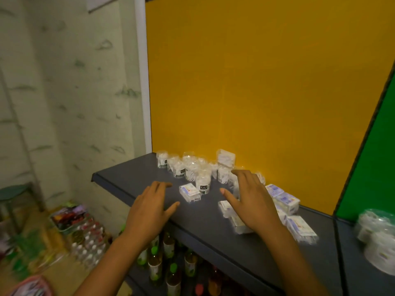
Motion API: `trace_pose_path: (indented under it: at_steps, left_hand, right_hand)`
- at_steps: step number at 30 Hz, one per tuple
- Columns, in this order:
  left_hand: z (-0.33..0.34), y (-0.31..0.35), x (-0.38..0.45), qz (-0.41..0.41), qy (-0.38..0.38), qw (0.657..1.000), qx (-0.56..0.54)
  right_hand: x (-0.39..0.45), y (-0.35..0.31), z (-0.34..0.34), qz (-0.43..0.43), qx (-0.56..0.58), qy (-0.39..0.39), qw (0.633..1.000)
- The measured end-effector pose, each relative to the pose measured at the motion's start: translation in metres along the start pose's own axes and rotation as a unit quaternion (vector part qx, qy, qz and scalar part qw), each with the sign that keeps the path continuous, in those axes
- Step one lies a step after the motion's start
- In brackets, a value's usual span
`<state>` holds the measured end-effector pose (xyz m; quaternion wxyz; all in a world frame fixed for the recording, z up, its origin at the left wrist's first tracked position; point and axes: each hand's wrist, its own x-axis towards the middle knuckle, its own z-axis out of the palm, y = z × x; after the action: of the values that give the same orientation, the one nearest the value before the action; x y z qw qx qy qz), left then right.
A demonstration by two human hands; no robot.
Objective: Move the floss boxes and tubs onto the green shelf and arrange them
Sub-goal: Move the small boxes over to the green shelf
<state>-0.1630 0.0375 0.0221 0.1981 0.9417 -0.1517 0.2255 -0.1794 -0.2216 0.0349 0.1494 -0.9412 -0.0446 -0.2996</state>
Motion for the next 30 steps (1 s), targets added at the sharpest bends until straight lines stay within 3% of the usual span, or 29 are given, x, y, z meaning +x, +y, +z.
trace_pose_path:
  at_steps: [9,24,30]
  left_hand:
    - [0.027,-0.032,0.072,-0.033,-0.004,0.999,-0.04]
    - [0.118,-0.073,0.13,-0.075,-0.195,0.97,-0.121]
    - [0.137,-0.078,0.137,-0.053,-0.228,0.965,-0.121]
  right_hand:
    - [0.073,0.009,0.043,-0.016,0.02,-0.022,0.999]
    - [0.083,0.001,0.098,0.065,0.028,-0.132,0.989]
    - [0.077,0.0,0.101,0.082,0.036,-0.12,0.989]
